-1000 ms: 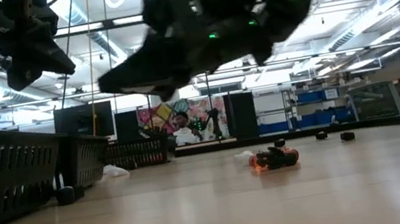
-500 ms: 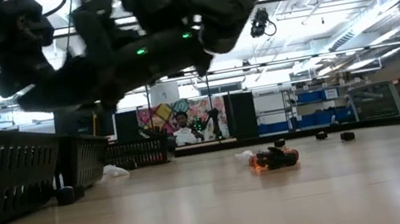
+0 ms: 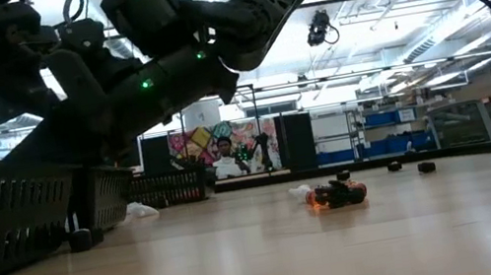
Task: Sort Halloween decoration
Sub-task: Put the black skeleton toy into the bottom black bin
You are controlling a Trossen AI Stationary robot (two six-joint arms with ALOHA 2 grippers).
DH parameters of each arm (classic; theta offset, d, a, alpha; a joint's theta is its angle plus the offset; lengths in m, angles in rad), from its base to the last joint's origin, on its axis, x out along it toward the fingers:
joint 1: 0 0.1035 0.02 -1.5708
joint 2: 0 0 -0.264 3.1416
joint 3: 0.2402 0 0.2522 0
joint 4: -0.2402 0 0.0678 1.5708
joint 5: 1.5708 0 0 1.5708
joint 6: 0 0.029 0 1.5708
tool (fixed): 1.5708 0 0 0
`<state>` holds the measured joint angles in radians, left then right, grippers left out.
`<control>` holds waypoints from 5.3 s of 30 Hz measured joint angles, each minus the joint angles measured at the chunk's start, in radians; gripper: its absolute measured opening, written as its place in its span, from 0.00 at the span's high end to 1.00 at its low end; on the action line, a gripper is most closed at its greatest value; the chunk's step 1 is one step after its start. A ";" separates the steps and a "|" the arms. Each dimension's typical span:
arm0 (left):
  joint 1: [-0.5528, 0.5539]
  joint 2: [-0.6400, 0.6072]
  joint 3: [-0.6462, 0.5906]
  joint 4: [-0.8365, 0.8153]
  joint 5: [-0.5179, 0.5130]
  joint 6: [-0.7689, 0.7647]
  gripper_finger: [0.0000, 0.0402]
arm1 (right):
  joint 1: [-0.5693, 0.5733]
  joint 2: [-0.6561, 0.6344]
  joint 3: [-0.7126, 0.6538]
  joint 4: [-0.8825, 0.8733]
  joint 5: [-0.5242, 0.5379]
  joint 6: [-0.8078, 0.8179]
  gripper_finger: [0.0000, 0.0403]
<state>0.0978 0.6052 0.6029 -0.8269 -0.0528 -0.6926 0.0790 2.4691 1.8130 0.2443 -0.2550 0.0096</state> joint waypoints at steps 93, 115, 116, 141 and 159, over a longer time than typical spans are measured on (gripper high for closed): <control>0.001 0.023 0.000 0.298 -0.224 0.180 0.87 | -0.420 -0.316 -1.549 1.311 0.324 0.030 0.56; 0.001 0.023 0.000 0.297 -0.223 0.199 0.87 | -0.346 -0.460 -1.517 1.254 0.227 0.129 0.85; 0.001 0.023 0.000 0.296 -0.224 0.213 0.87 | -0.333 -0.471 -1.503 1.235 0.210 0.133 0.86; 0.001 0.023 0.000 0.290 -0.224 0.214 0.87 | 0.038 -0.507 -0.854 0.612 0.049 0.117 0.97; 0.001 0.023 0.000 0.280 -0.198 0.217 0.87 | 0.079 -0.458 -0.773 0.389 0.152 0.098 0.72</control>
<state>0.0987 0.6281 0.6029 -0.5465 -0.2504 -0.4759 0.1577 2.0109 1.0401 0.6337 -0.1027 0.1079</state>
